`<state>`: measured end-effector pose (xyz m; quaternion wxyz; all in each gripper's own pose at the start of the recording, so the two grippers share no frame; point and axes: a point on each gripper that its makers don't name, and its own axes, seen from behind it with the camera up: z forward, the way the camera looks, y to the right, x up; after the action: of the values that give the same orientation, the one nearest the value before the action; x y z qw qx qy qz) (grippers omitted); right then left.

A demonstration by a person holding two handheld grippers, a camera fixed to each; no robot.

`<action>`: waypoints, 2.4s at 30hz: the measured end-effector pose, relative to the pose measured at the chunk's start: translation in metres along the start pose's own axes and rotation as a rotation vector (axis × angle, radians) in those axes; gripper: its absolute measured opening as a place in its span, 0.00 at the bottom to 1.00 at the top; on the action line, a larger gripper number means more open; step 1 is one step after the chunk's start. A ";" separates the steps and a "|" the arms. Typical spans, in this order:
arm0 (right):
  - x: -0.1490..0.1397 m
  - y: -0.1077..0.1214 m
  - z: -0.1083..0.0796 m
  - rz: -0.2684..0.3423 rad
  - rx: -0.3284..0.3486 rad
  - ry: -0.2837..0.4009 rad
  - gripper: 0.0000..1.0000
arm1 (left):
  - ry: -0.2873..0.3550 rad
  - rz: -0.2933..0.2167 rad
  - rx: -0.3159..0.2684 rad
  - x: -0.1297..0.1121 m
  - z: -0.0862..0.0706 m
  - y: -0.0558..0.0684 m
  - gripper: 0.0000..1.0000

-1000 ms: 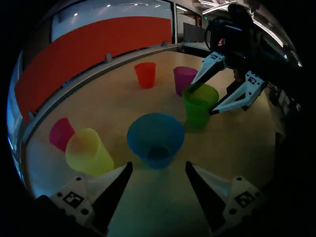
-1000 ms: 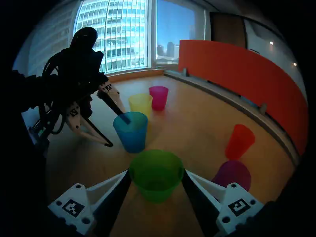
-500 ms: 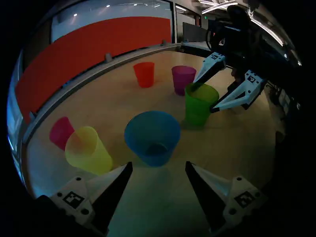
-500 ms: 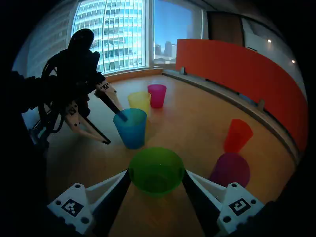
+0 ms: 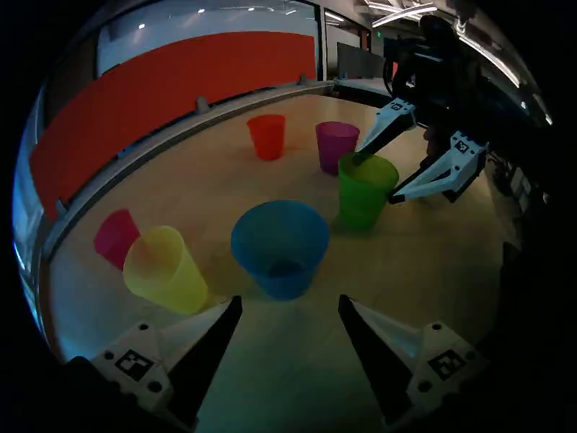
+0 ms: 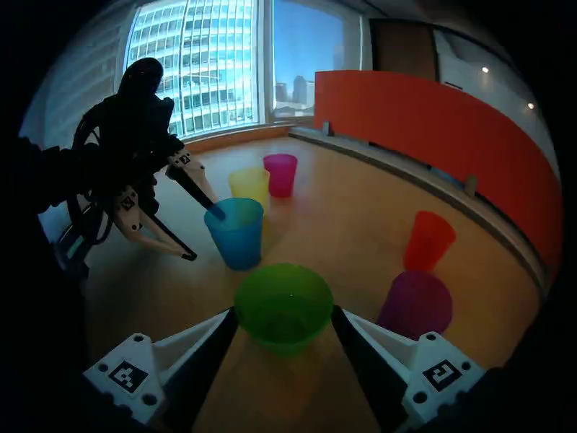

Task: Pour water

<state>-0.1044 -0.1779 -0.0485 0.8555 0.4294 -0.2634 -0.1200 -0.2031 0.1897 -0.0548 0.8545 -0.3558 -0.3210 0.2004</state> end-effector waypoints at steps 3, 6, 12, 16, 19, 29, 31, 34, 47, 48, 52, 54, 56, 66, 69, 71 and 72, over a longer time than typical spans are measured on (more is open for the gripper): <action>-0.004 -0.001 -0.006 -0.002 -0.005 -0.003 0.99 | 0.001 -0.006 0.006 -0.002 -0.003 -0.001 1.00; -0.009 -0.001 -0.012 -0.002 -0.016 -0.008 1.00 | 0.001 -0.017 0.015 -0.005 -0.007 -0.003 1.00; -0.018 0.001 -0.027 0.019 -0.036 -0.009 1.00 | 0.001 -0.045 0.026 -0.011 -0.013 -0.005 1.00; -0.022 0.005 -0.037 0.036 -0.054 -0.006 0.99 | 0.004 -0.058 0.035 -0.015 -0.018 -0.007 1.00; -0.025 0.007 -0.044 0.045 -0.066 -0.004 0.99 | 0.003 -0.063 0.040 -0.018 -0.022 -0.009 1.00; -0.032 0.013 -0.059 0.065 -0.105 0.004 0.99 | 0.007 -0.079 0.067 -0.024 -0.032 -0.016 1.00; -0.031 0.016 -0.061 0.076 -0.122 0.011 0.99 | 0.015 -0.089 0.082 -0.023 -0.033 -0.020 1.00; -0.030 0.022 -0.065 0.093 -0.154 0.025 0.99 | 0.035 -0.108 0.113 -0.020 -0.036 -0.028 1.00; -0.028 0.057 -0.082 0.204 -0.332 0.106 0.99 | 0.156 -0.221 0.279 -0.017 -0.057 -0.071 1.00; -0.027 0.060 -0.084 0.213 -0.347 0.117 0.99 | 0.171 -0.228 0.295 -0.015 -0.059 -0.075 1.00; -0.019 0.073 -0.092 0.243 -0.404 0.163 0.99 | 0.230 -0.255 0.352 -0.007 -0.068 -0.088 1.00; -0.013 0.079 -0.096 0.256 -0.434 0.191 0.99 | 0.261 -0.267 0.381 -0.003 -0.073 -0.095 1.00; -0.007 0.085 -0.101 0.267 -0.462 0.221 0.99 | 0.292 -0.276 0.407 0.002 -0.077 -0.101 1.00; 0.013 0.113 -0.121 0.307 -0.614 0.359 0.99 | 0.438 -0.292 0.540 0.021 -0.100 -0.119 1.00; 0.016 0.119 -0.126 0.321 -0.650 0.392 0.99 | 0.475 -0.305 0.572 0.024 -0.105 -0.121 1.00; 0.019 0.122 -0.130 0.325 -0.673 0.415 0.99 | 0.499 -0.319 0.594 0.025 -0.109 -0.124 1.00; 0.020 0.124 -0.133 0.326 -0.690 0.428 0.99 | 0.513 -0.329 0.607 0.026 -0.111 -0.124 1.00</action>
<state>-0.0168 -0.0230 -0.0084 0.9919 0.0864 -0.0890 0.0271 -0.0939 0.0684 -0.0126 0.9932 -0.0706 -0.0768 0.0519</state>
